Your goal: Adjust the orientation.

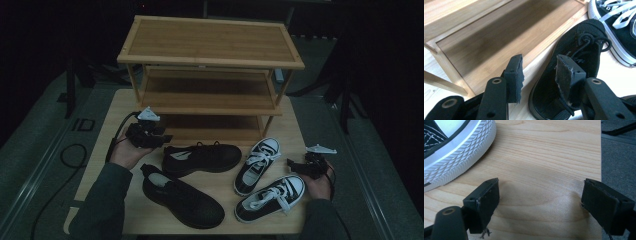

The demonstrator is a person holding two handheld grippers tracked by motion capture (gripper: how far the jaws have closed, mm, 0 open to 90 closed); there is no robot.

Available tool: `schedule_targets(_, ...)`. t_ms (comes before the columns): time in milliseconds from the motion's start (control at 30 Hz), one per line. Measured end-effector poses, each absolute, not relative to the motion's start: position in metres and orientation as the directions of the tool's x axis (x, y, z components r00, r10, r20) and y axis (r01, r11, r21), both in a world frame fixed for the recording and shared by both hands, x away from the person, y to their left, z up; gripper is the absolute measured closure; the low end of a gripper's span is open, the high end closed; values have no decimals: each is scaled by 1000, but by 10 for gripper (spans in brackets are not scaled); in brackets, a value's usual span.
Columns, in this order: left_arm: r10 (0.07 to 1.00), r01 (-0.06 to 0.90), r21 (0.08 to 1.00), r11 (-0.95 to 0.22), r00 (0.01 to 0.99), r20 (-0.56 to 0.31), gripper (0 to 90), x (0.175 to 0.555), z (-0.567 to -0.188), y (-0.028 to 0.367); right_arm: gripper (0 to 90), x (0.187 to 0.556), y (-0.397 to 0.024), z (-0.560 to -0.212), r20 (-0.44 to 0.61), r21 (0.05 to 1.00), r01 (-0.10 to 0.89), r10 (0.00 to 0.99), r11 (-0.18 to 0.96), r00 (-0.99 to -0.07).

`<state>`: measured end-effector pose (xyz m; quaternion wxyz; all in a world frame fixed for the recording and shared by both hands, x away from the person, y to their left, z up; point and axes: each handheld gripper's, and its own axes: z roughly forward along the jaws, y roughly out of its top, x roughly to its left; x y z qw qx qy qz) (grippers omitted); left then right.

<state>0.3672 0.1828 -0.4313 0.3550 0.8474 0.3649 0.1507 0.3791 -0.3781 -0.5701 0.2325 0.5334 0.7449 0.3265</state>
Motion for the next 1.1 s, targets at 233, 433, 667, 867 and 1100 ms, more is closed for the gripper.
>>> schedule_targets(233,705,513,693,-507,709,-9,578,369,-436,172,148,379,-378,-570,1,734,643,946,219,-323)
schedule_targets(433,684,518,665,-537,729,-15,573,372,-444,163,148,379,-378,-570,0,734,642,946,220,-324)
schedule_targets(667,673,537,626,-566,739,-26,564,378,-452,157,149,379,-378,-570,0,734,642,946,220,-324)
schedule_targets(867,675,558,569,-604,738,-9,589,384,-461,155,149,379,-378,-570,-1,734,642,946,221,-324)
schedule_targets(1100,672,579,535,-615,740,-29,629,387,-467,152,148,379,-378,-570,-1,734,642,946,221,-324)
